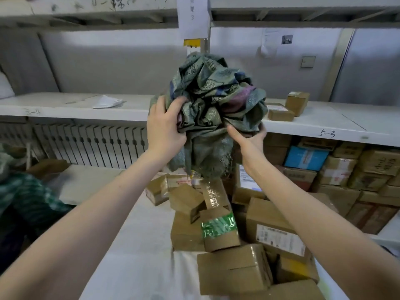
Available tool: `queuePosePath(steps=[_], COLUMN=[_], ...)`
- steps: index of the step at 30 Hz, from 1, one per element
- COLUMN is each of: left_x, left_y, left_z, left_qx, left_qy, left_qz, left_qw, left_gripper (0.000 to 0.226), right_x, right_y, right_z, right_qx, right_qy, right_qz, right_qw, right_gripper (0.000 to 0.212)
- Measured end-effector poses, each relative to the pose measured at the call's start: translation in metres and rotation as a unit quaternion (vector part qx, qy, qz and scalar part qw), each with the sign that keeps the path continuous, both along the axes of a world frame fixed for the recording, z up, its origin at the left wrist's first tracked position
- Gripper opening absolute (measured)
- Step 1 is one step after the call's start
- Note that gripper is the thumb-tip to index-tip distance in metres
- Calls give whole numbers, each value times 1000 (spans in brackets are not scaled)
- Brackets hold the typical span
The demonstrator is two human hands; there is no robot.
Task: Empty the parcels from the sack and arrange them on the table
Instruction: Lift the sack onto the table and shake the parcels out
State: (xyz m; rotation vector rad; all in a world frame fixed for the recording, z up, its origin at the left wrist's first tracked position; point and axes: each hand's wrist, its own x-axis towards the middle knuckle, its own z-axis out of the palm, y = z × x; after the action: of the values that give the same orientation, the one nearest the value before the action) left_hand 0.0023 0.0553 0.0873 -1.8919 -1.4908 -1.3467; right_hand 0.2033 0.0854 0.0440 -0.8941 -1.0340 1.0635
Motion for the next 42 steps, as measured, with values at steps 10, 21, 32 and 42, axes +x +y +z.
queuePosePath(steps=[10, 21, 32, 42], left_x=[-106, -187, -270, -368], left_y=[-7, 16, 64, 138], left_z=[-42, -45, -87, -160], left_qx=[-64, -63, -147, -271], left_qy=[-1, 32, 41, 188], left_qz=[31, 123, 246, 190], left_qw=[997, 990, 957, 925], left_gripper=[69, 66, 68, 74], right_x=[-93, -183, -298, -401], right_y=[-11, 55, 106, 126], right_z=[-16, -9, -69, -159], right_qx=[116, 180, 60, -103], right_qy=[-439, -425, -439, -562], right_qz=[-165, 74, 190, 310], right_qw=[876, 884, 876, 760], right_gripper=[136, 94, 79, 92])
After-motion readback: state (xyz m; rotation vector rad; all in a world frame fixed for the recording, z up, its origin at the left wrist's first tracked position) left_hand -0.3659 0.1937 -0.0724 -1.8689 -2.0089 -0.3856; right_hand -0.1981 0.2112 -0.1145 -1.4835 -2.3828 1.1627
